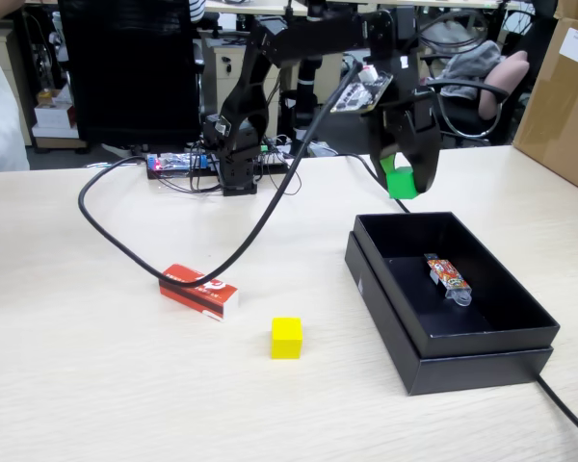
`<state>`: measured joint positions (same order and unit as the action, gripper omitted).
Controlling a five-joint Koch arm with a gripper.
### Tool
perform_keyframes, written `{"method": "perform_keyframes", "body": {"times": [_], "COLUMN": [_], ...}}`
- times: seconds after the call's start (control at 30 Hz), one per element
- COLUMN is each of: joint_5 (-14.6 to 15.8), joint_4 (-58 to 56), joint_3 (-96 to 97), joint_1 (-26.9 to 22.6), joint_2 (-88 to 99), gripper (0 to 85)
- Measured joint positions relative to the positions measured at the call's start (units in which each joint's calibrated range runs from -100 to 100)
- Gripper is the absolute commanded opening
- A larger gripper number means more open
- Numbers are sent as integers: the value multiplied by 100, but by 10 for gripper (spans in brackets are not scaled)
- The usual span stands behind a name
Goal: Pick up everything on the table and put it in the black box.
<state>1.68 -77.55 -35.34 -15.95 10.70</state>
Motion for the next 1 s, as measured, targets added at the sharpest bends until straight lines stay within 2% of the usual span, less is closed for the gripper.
{"method": "perform_keyframes", "body": {"times": [0.43, 0.6, 0.7, 0.73, 0.8, 0.83, 1.0], "joint_5": [-15, -20, -20, -20, -20, -20, -20], "joint_4": [197, 428, 543, 600, 658, 674, 683], "joint_3": [-37, 347, 347, 384, 393, 393, 393], "joint_1": [176, 186, 195, 195, 195, 195, 195], "joint_2": [-1381, -1811, -1913, -1925, -1925, -1925, -1925], "gripper": [45, 101, 102, 130, 246, 266, 281]}}
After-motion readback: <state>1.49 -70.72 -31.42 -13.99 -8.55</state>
